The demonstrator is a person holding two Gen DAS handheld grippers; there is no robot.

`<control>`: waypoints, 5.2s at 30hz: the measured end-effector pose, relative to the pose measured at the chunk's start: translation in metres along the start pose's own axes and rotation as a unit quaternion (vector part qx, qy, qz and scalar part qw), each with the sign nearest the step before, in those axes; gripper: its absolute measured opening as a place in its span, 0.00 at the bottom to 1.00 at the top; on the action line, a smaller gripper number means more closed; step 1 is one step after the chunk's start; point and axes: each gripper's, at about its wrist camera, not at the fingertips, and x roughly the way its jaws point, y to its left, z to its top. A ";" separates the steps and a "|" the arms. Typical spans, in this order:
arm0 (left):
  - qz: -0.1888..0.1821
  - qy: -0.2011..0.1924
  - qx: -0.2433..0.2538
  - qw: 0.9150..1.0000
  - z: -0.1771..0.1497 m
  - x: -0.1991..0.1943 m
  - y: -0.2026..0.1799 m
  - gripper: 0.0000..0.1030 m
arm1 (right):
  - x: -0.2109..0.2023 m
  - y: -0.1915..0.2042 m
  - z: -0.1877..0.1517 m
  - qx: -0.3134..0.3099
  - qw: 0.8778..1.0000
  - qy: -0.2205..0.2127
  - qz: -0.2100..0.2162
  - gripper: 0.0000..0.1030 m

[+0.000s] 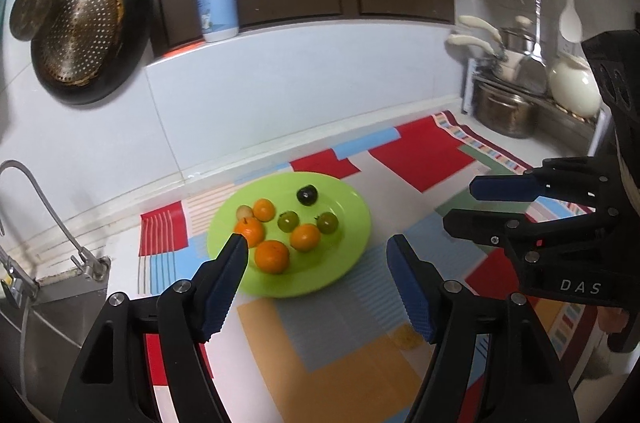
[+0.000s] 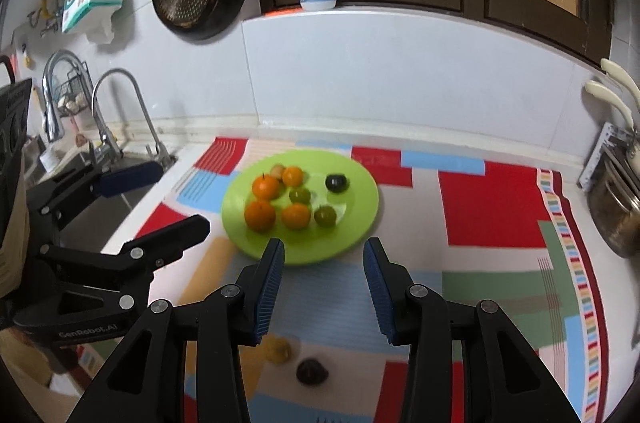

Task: Organize fruits
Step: 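Move both open tools back toward the last fruits on the cloth, then grasp the brown round fruit with the left tool while the right tool grasps the dark plum, then carry the brown fruit and the dark plum over the green plate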

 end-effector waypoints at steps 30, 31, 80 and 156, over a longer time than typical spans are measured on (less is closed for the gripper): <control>-0.115 0.079 0.174 0.975 -0.065 0.037 -0.052 0.69 | 0.041 0.009 -0.067 -0.059 0.984 0.164 0.035 0.41; -0.119 0.081 0.181 0.973 -0.067 0.039 -0.053 0.69 | 0.044 0.009 -0.069 -0.062 0.983 0.169 0.036 0.41; -0.123 0.106 0.041 0.986 -0.062 0.053 -0.029 0.29 | 0.064 0.001 -0.077 -0.022 0.984 0.159 0.077 0.29; -0.020 -0.017 -0.032 0.999 0.055 0.092 0.050 0.29 | 0.084 -0.025 0.065 0.033 0.997 -0.038 0.063 0.29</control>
